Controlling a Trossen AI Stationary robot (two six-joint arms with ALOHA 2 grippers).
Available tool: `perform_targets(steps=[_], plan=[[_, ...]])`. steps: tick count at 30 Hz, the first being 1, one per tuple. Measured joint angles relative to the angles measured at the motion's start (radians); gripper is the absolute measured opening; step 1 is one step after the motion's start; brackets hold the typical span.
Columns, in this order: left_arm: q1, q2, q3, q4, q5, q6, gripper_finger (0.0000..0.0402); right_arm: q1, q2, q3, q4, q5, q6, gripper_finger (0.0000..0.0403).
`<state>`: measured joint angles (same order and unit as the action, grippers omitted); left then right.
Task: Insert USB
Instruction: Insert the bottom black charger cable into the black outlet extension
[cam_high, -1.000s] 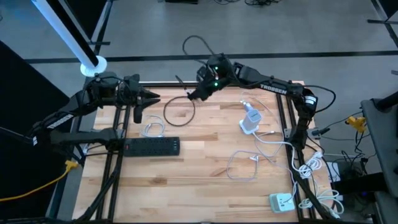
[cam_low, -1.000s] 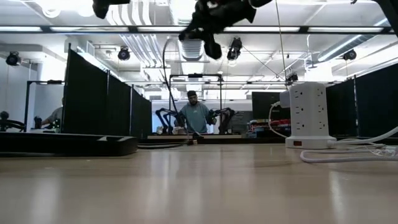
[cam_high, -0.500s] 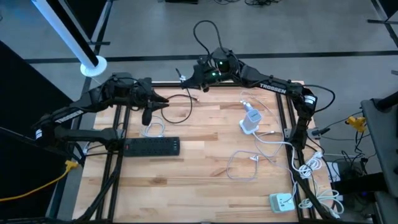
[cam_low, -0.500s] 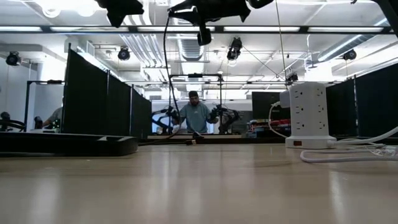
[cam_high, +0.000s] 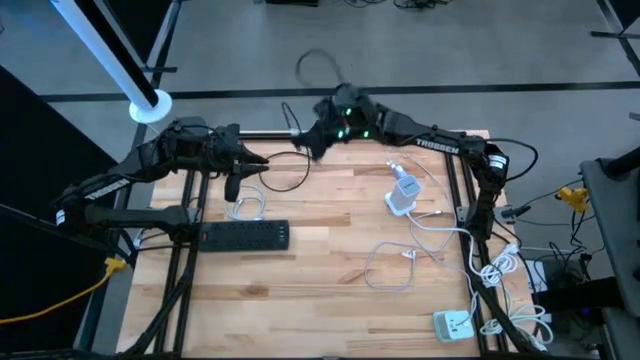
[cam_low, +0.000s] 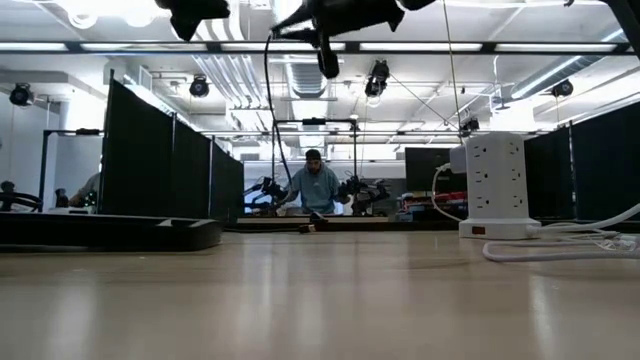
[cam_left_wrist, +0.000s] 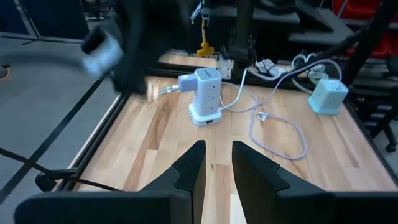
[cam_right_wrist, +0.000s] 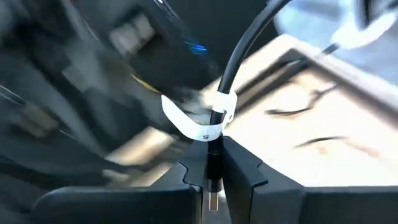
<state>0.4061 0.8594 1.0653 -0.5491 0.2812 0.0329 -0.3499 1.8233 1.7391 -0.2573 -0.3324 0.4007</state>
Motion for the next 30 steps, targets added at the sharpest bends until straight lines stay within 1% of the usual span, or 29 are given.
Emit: perform_targets(steps=[2,3,6,9,11,13,15,19,21,23,26,28,30], plan=[[0.000,-0.039,0.000,0.001,0.000,-0.039,0.0066,0.038,0.000,-0.047,0.042,0.039,-0.139,0.0018],[0.000,-0.061,0.000,0.001,0.000,-0.058,0.0066,0.054,0.000,-0.078,0.086,0.040,-0.175,0.0018],[0.000,-0.120,0.000,0.002,-0.001,-0.112,0.0066,0.097,0.000,-0.190,0.234,0.029,-0.204,0.0018],[0.000,-0.165,0.000,0.002,-0.005,-0.156,0.0066,0.135,0.015,-0.317,0.445,0.021,-0.234,0.0018],[0.000,-0.183,-0.001,0.002,-0.007,-0.187,0.0066,0.161,0.042,-0.392,0.599,0.020,-0.277,0.0018],[0.000,-0.193,-0.001,0.001,-0.015,-0.220,0.0066,0.189,0.075,-0.460,0.715,0.018,-0.320,0.0018],[0.000,-0.200,-0.002,-0.003,-0.031,-0.262,0.0066,0.213,0.122,-0.498,0.836,0.017,-0.338,0.0018],[0.000,-0.201,-0.003,-0.009,-0.038,-0.329,0.0066,0.243,0.231,-0.518,0.981,0.019,-0.327,0.0018],[0.000,-0.200,-0.004,-0.011,-0.038,-0.341,0.0066,0.250,0.292,-0.517,1.077,0.020,-0.334,0.0018],[0.000,-0.196,-0.004,-0.011,-0.038,-0.351,0.0066,0.254,0.348,-0.516,1.149,0.022,-0.306,0.0018],[0.000,-0.195,-0.004,-0.014,-0.039,-0.361,0.0066,0.263,0.411,-0.515,1.214,0.031,-0.233,0.0018],[0.000,-0.196,-0.005,-0.025,-0.039,-0.362,0.0066,0.276,0.434,-0.515,1.234,0.053,-0.252,0.0018],[0.000,-0.199,-0.005,-0.033,-0.039,-0.359,0.0066,0.299,0.447,-0.513,1.236,0.073,-0.305,0.0018]])
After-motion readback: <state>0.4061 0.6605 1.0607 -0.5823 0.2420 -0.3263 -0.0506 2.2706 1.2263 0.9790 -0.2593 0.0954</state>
